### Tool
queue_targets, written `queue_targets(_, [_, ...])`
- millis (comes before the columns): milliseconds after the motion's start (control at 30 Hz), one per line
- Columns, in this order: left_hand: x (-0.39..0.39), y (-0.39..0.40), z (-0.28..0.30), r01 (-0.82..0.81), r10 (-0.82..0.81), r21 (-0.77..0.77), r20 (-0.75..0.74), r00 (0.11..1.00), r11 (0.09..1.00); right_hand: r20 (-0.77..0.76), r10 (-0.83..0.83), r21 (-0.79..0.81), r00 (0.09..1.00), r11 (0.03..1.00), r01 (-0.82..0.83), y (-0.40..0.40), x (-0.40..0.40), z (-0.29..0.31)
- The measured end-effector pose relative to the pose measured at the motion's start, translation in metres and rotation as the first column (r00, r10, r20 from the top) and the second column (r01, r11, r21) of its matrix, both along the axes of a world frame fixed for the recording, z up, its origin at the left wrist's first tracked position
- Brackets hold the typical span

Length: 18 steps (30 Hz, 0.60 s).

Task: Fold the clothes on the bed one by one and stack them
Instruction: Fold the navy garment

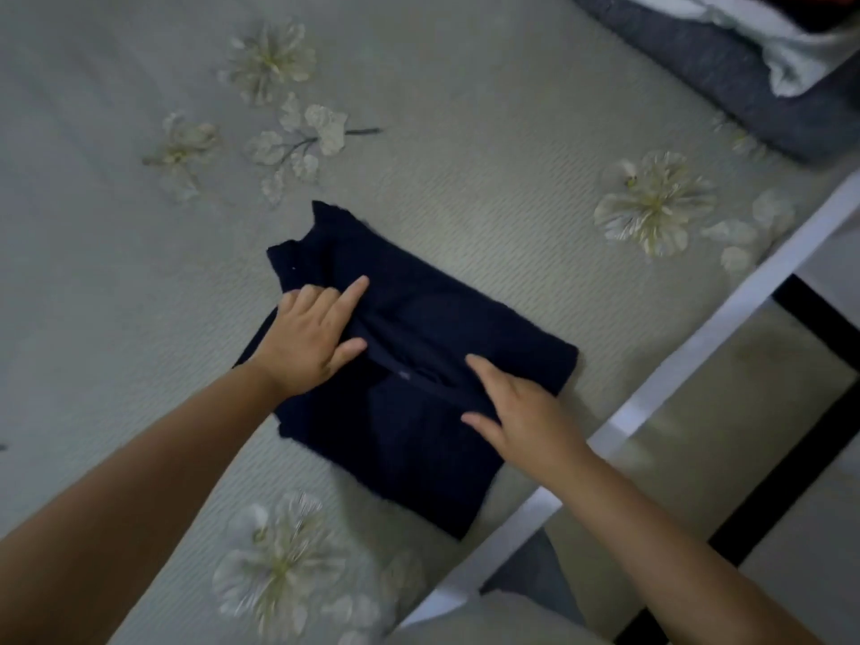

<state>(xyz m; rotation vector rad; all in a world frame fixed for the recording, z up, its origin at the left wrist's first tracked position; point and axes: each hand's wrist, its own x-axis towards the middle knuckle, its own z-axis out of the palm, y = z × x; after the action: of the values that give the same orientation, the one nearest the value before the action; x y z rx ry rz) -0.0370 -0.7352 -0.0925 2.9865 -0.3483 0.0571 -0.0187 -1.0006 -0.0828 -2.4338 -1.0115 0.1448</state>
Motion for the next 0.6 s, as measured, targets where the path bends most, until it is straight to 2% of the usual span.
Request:
queue_targets(67, [-0.042, 0.011, -0.009, -0.001, 0.002, 0.022, -0.054, 0.999, 1.000, -0.005, 0.039, -0.014, 0.999, 0.999, -0.039, 0.006, -0.045, -0.014])
queue_targets(167, [-0.097, 0.027, -0.030, 0.022, -0.015, 0.080, -0.086, 0.996, 0.997, 0.020, 0.019, -0.160, 1.000, 0.987, -0.016, 0.012, -0.101, -0.036])
queue_targets(267, [-0.143, 0.045, -0.045, 0.044, -0.034, 0.069, -0.141, 0.989, 0.997, 0.032, 0.002, -0.276, 0.999, 0.961, 0.007, 0.006, -0.136, -0.044])
queue_targets(333, [-0.157, 0.055, -0.044, 0.001, 0.000, 0.007, -0.107, 0.994, 1.000, -0.001, -0.051, -0.244, 0.999, 0.968, 0.049, -0.004, -0.143, -0.037])
queue_targets(400, [-0.153, 0.059, -0.039, -0.139, 0.135, -0.080, -0.056, 0.989, 0.987, -0.088, -0.228, -0.147, 0.970, 0.966, 0.214, -0.012, -0.138, -0.029])
queue_targets(433, [-0.144, 0.059, -0.035, -0.273, 0.266, -0.138, -0.071, 0.961, 0.952, -0.142, -0.363, -0.120, 0.921, 0.930, 0.348, -0.012, -0.131, -0.025])
queue_targets(467, [-0.131, 0.059, -0.031, -0.434, 0.413, -0.208, -0.138, 0.900, 0.877, -0.207, -0.497, -0.121, 0.843, 0.868, 0.482, -0.011, -0.124, -0.023])
queue_targets(533, [-0.100, 0.056, -0.023, -0.734, 0.628, -0.307, -0.383, 0.678, 0.605, -0.416, -0.677, -0.227, 0.607, 0.724, 0.652, -0.001, -0.109, -0.023])
queue_targets(567, [-0.084, 0.055, -0.023, -0.831, 0.662, -0.316, -0.502, 0.556, 0.458, -0.485, -0.721, -0.277, 0.495, 0.663, 0.695, 0.007, -0.102, -0.024])
queue_targets(600, [-0.071, 0.054, -0.024, -0.879, 0.666, -0.282, -0.576, 0.475, 0.383, -0.510, -0.753, -0.311, 0.415, 0.612, 0.728, 0.016, -0.097, -0.025])
